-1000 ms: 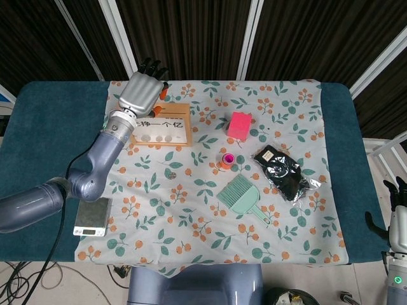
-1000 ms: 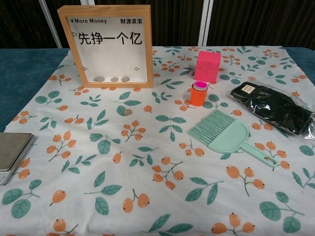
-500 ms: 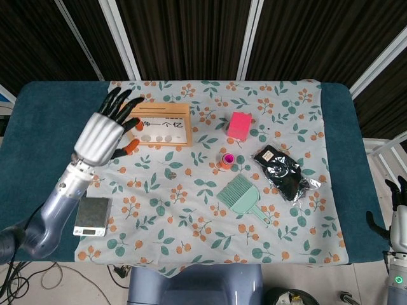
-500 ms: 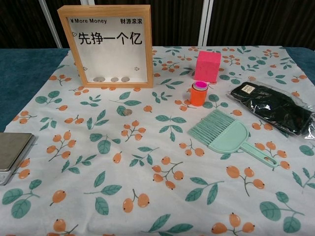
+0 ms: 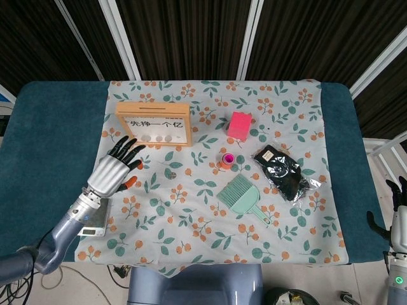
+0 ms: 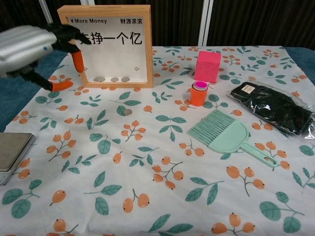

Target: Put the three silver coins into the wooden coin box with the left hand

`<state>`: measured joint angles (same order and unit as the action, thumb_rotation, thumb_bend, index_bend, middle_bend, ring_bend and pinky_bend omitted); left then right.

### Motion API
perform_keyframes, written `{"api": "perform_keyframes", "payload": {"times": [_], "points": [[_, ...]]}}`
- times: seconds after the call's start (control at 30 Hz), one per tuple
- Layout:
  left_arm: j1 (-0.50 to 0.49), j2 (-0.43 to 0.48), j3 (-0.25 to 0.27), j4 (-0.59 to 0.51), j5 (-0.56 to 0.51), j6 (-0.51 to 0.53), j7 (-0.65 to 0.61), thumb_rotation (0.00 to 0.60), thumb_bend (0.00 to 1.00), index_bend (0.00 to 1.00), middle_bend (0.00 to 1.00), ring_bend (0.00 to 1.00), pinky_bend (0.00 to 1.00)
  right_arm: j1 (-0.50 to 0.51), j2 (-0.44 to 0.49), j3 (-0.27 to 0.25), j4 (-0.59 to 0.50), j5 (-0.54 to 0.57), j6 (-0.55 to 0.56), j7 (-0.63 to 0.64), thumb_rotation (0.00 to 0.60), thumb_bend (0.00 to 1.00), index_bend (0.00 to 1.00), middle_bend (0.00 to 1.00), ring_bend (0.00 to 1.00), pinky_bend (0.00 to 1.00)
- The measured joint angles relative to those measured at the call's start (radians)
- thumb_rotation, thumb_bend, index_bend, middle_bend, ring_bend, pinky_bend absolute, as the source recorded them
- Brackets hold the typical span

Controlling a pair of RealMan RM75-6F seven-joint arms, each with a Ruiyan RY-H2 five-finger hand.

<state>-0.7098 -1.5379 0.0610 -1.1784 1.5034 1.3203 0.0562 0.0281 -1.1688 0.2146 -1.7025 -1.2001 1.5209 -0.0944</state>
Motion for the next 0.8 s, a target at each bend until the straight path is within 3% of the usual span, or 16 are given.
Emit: {"api": "perform_keyframes", "payload": {"times": [0.37,0.8], "points": [[-0.035,-0.186,-0.017,0.229,-0.008,-0.15,-0.01,0.6,0.3,0.43,0.13,0.0,0.0,0.0,0.003,0.005,-0.001,0.008,-0.003,0.006,0.6,0.39,0.17,0.05,0.02,0.0],[-0.097,-0.338,-0.042,0.433,0.035,-0.213,-0.053,0.6,0.31,0.41,0.13,0.0,0.0,0.0,0.004,0.004,-0.001,0.008,-0.005,0.005,0.6,0.39,0.17,0.05,0.02,0.0]]}}
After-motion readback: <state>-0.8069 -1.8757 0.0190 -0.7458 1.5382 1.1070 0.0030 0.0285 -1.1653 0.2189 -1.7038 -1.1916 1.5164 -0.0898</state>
